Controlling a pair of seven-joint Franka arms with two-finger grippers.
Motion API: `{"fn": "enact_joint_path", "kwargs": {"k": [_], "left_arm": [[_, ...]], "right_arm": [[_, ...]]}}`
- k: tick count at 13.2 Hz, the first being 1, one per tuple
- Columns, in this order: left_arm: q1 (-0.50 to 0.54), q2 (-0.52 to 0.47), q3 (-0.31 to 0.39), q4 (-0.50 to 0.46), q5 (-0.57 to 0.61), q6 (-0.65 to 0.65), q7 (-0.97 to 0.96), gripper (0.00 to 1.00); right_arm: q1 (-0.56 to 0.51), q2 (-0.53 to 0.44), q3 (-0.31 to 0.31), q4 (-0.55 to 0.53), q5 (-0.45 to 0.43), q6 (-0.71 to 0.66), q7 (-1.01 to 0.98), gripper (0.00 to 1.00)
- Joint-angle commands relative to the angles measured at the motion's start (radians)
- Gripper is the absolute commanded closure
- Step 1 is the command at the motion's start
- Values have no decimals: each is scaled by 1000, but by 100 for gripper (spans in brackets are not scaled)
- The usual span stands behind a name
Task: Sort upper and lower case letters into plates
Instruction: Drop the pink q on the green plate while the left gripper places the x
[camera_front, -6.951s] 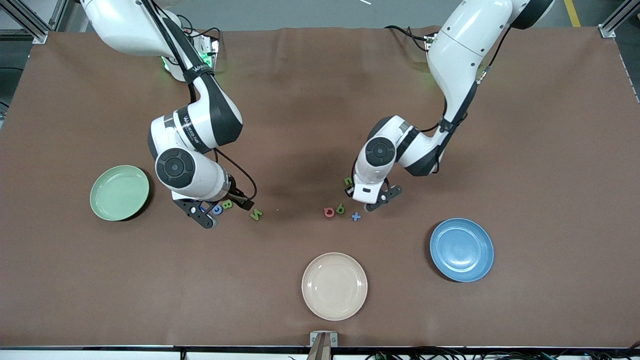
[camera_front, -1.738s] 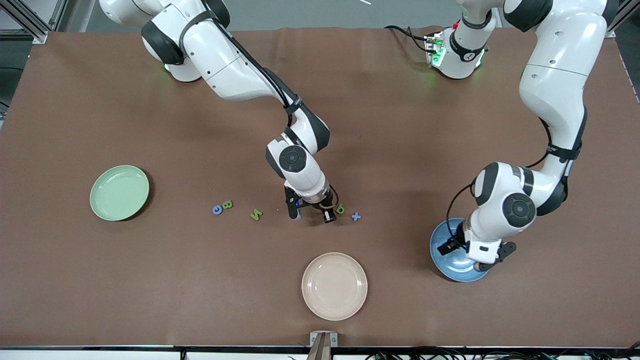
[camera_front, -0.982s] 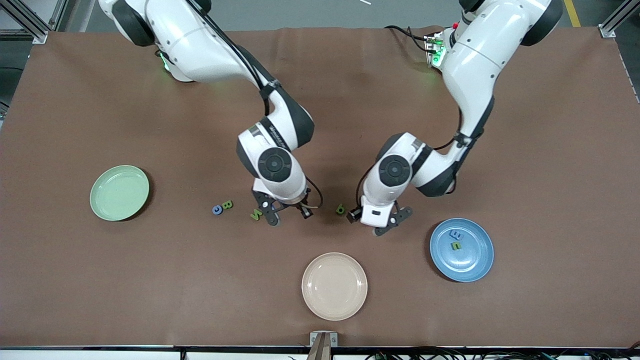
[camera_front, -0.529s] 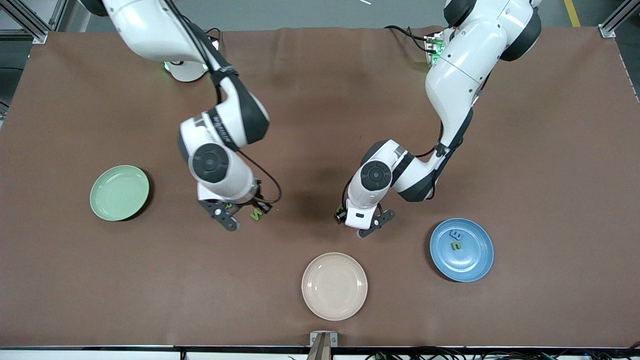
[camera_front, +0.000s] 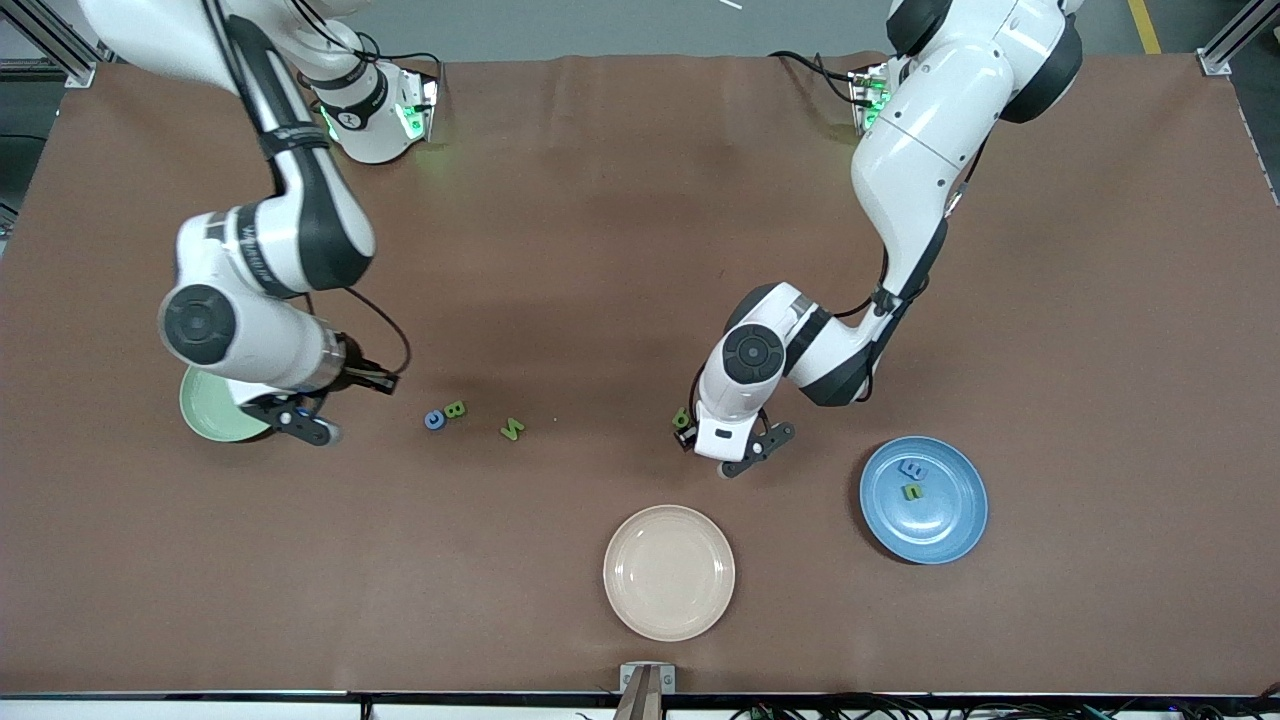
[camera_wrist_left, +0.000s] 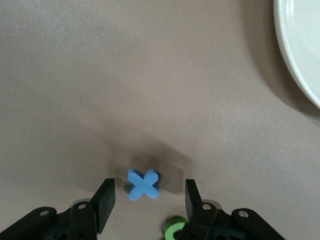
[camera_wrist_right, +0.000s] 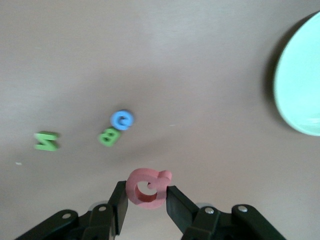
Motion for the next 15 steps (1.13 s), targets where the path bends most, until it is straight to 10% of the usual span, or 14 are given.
{"fn": "enact_joint_path", "kwargs": {"k": [1, 4, 7, 15], "left_arm": [[-11, 19, 13, 19, 22, -12, -9, 37], [-13, 24, 12, 19, 21, -10, -12, 54], [-6, 10, 12, 19, 24, -13, -10, 99], [307, -122, 12, 19, 27, -199, 428, 100]], "right_arm": [[-121, -84, 22, -138, 1, 36, -187, 76], [-248, -89, 22, -227, 2, 99, -415, 76], [-363, -80, 22, -274, 2, 150, -599, 75], [-459, -12, 20, -364, 2, 294, -708, 73]]}}
